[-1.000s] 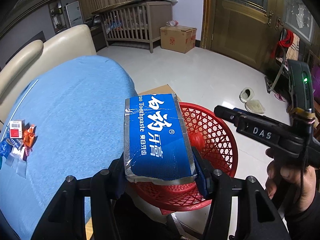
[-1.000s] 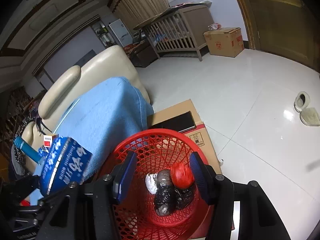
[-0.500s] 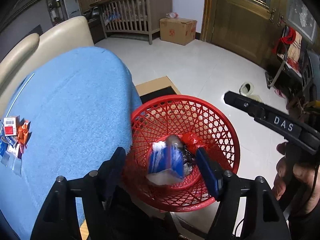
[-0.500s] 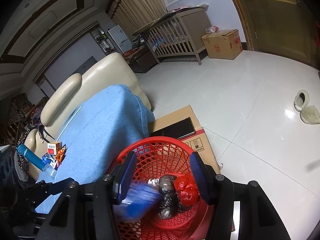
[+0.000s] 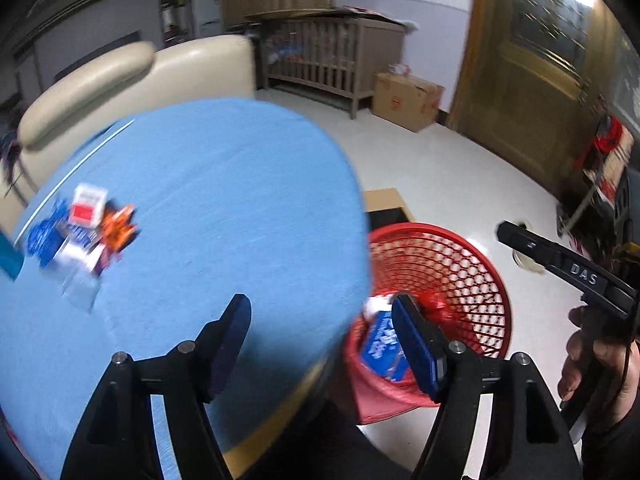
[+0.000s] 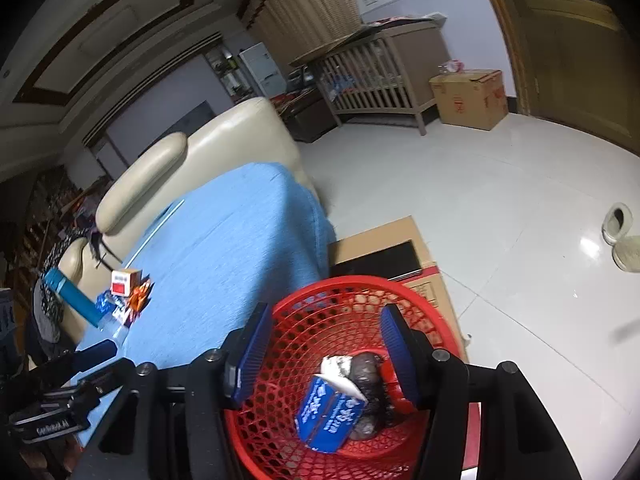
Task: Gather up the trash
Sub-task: 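Move both tools back over the table toward the remaining items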
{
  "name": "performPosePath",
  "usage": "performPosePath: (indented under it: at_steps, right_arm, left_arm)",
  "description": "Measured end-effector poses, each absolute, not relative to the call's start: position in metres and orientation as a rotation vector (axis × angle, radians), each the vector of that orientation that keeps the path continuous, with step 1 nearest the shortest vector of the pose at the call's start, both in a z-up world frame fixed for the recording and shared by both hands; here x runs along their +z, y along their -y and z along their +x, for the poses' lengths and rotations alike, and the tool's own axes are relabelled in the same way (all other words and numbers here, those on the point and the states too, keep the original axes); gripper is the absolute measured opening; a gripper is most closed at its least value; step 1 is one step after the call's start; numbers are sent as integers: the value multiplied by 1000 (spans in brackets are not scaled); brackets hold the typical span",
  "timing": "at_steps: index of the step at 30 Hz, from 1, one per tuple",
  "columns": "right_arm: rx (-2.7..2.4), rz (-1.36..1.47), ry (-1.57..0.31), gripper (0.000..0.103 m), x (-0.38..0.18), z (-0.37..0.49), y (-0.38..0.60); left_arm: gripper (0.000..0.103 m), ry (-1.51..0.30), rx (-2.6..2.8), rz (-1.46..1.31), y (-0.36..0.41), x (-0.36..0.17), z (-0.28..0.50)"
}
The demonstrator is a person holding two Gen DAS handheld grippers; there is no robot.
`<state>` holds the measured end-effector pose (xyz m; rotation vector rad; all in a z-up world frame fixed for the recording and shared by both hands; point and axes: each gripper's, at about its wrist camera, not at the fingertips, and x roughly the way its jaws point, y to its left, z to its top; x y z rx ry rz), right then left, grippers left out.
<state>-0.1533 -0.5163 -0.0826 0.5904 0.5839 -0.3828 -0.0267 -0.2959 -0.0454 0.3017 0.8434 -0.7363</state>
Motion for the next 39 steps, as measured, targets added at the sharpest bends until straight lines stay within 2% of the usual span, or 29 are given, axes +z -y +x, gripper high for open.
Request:
performPosePath:
  at_steps: [22,25,32,39]
  right_arm:
    - [-96,329,-733,60,-64,-54,372]
    - [-62,308,-758,60,-67,-40,354]
    - [-27,281,-804,60,-77,-21,331]
    - [-54,301,-831,60,-88,-16,338]
  left_arm:
    - [74,-877,-364,-43,109,-72,32]
    - [76,-892,-319,-99,92,-75,40]
    - [78,-902,-312,-178,91,-76,64]
    - [78,-904,-290,-184,130,-66,110]
